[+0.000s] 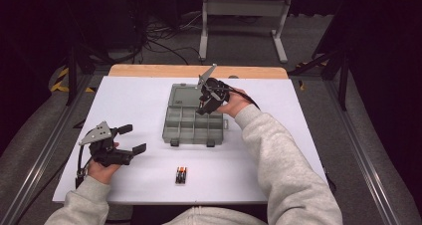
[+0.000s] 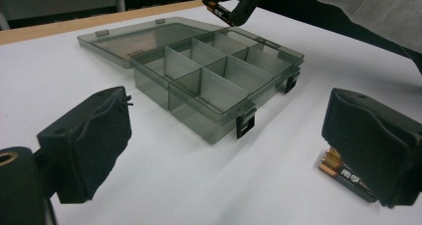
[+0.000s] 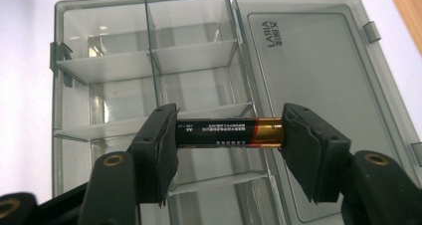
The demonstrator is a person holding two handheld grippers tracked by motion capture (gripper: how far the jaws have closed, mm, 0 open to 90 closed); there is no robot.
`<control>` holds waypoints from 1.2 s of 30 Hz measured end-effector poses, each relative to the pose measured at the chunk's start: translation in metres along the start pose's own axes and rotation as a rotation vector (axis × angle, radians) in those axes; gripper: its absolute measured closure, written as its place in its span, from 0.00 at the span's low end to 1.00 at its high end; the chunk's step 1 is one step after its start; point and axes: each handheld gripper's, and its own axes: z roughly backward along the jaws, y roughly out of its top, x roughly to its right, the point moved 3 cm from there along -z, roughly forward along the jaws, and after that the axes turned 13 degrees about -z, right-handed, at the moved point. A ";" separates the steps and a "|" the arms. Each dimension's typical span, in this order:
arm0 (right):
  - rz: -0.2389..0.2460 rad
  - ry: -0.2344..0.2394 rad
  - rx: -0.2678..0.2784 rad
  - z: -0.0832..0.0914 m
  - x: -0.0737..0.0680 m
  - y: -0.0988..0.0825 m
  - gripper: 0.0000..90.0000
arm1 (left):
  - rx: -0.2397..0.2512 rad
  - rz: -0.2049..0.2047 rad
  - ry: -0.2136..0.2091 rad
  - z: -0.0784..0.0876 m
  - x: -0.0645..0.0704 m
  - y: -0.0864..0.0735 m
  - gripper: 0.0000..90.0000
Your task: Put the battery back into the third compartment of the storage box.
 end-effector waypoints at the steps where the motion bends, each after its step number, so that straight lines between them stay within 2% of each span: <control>1: 0.000 -0.004 -0.003 -0.002 0.000 0.000 0.46 | -0.001 0.000 0.003 0.000 0.000 0.000 0.06; 4: -0.011 0.004 -0.022 -0.005 -0.001 -0.001 0.46 | 0.003 0.001 0.003 0.001 0.000 0.000 0.06; 36: -0.006 0.017 -0.071 -0.028 -0.003 -0.007 0.46 | 0.005 0.001 -0.004 0.000 0.001 0.000 0.06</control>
